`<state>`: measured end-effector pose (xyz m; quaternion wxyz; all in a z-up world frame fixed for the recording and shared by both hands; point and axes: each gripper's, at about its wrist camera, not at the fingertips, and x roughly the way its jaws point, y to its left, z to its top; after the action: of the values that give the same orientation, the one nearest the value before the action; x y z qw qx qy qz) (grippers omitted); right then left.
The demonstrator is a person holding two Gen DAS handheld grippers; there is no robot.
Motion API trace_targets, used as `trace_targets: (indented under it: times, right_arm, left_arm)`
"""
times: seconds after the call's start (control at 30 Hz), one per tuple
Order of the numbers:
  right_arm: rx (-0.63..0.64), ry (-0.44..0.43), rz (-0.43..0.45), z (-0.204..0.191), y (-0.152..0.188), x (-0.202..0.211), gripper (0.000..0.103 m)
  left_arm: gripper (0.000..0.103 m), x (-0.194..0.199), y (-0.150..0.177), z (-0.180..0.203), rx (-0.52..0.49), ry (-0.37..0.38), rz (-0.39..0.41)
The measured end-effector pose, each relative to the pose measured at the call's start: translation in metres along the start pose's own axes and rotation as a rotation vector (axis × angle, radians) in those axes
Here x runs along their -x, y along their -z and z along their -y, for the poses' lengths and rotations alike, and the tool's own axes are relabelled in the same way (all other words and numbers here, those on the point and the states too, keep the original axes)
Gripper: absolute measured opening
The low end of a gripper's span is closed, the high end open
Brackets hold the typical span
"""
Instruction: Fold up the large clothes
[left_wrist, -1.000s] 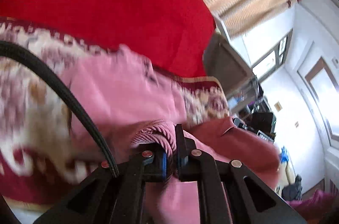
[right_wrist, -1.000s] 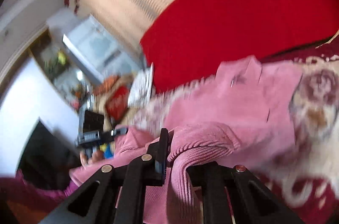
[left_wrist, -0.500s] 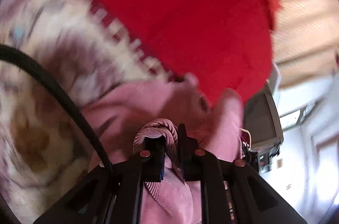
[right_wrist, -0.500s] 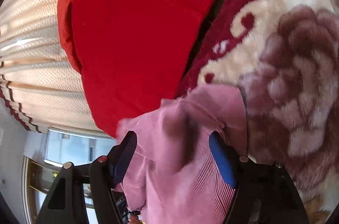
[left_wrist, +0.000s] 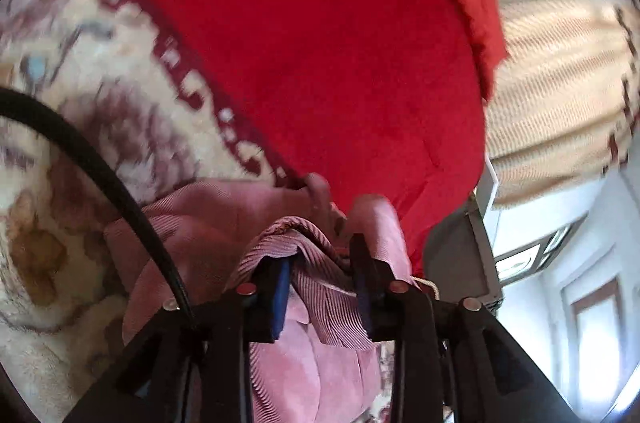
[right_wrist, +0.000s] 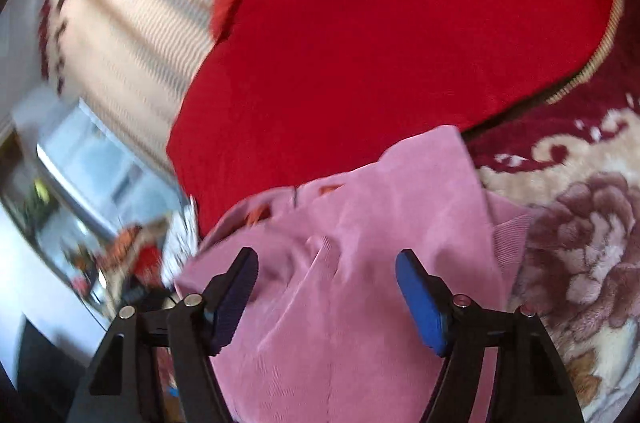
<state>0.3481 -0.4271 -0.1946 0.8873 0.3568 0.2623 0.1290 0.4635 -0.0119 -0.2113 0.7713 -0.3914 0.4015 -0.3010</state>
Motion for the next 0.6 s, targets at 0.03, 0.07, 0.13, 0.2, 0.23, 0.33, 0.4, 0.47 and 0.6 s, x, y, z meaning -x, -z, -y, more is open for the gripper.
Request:
trace_targets:
  times: [0.03,0.07,0.13,0.2,0.23,0.33,0.4,0.47,0.6]
  right_arm:
    - [0.034,0.012,-0.011,-0.01,0.006,-0.004,0.074]
    - [0.048,0.022,-0.021,-0.012,0.009,-0.007,0.074]
    - [0.066,0.04,-0.056,-0.02,0.018,-0.017,0.074]
    - [0.058,0.067,-0.114,-0.018,0.021,-0.034,0.074]
    - [0.05,0.101,-0.153,-0.014,0.025,-0.045,0.074]
    - [0.017,0.14,-0.193,-0.005,0.033,-0.063,0.074]
    - [0.02,0.129,-0.168,-0.009,0.031,-0.056,0.074]
    - [0.016,0.122,-0.148,-0.008,0.028,-0.053,0.074]
    - [-0.034,0.141,-0.188,0.005,0.031,-0.068,0.073]
  left_arm:
    - [0.039,-0.001,0.002,0.006,-0.029,0.004,0.015]
    - [0.059,0.005,0.003,0.011,-0.052,0.02,0.04]
    - [0.088,0.029,0.004,0.019,-0.078,0.035,0.177]
    - [0.091,0.056,0.006,0.017,-0.064,0.008,0.361]
    - [0.091,0.062,0.005,0.019,-0.073,-0.057,0.392]
    - [0.091,0.054,0.009,0.033,-0.181,-0.116,0.297]
    - [0.091,0.039,0.022,0.046,-0.28,-0.109,0.191]
    - [0.091,0.017,0.039,0.063,-0.422,-0.182,0.101]
    - [0.091,-0.028,0.057,0.069,-0.572,-0.396,0.035]
